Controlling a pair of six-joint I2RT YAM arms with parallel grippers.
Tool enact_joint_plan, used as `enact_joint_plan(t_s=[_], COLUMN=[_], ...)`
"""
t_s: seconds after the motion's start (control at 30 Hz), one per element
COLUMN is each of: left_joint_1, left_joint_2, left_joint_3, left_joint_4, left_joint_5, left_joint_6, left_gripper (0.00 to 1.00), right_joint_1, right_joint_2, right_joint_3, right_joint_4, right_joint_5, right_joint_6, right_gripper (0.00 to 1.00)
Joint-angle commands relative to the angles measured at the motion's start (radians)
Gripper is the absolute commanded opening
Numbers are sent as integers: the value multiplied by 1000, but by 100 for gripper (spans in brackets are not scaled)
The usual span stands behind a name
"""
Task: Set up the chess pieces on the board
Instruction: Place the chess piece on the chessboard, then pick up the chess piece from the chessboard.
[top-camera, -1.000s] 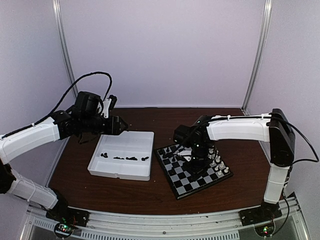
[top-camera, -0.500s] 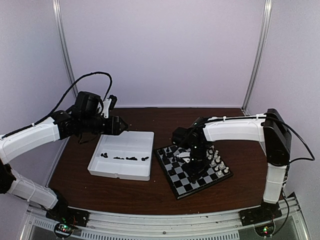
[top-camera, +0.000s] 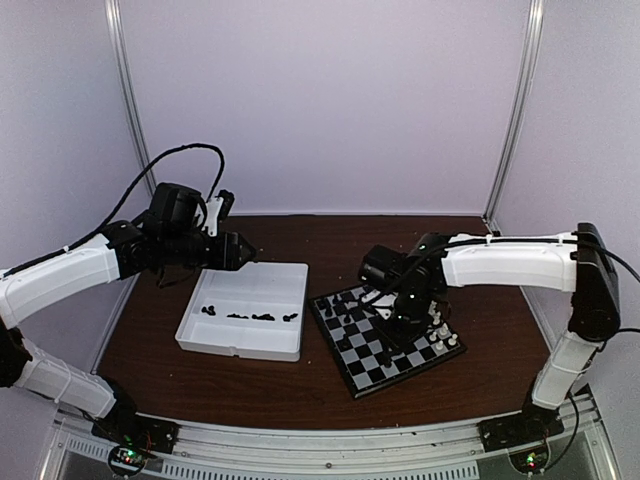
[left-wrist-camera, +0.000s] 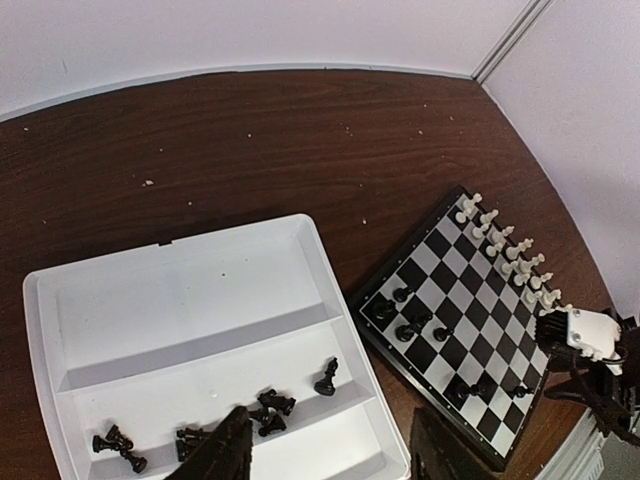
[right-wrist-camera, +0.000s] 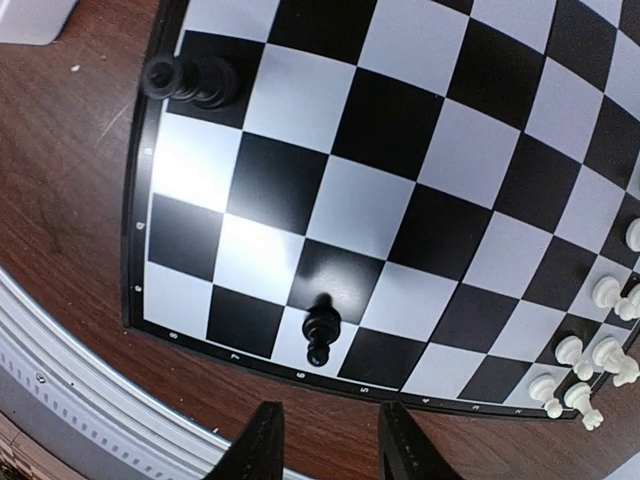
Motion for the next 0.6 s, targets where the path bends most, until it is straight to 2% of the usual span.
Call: enact_joint_plan(t_s=[0.0, 0.2, 0.57], left_joint_1=[5, 5, 5], left_joint_2=[-13, 7, 5], left_joint_3=[-9, -2, -8], left_joint_4=[35, 49, 47], left_joint_5=[17, 41, 51], left_joint_6=[17, 17, 2], left_gripper=[54, 54, 54], right_joint_1=[29, 34, 69], right_joint_2=[-136, -206, -112], right_joint_3=[-112, -223, -214], right_joint_4=[150, 270, 275], right_joint_5=[91, 106, 112], right_joint_6=[60, 102, 71], right_gripper=[35, 34, 32])
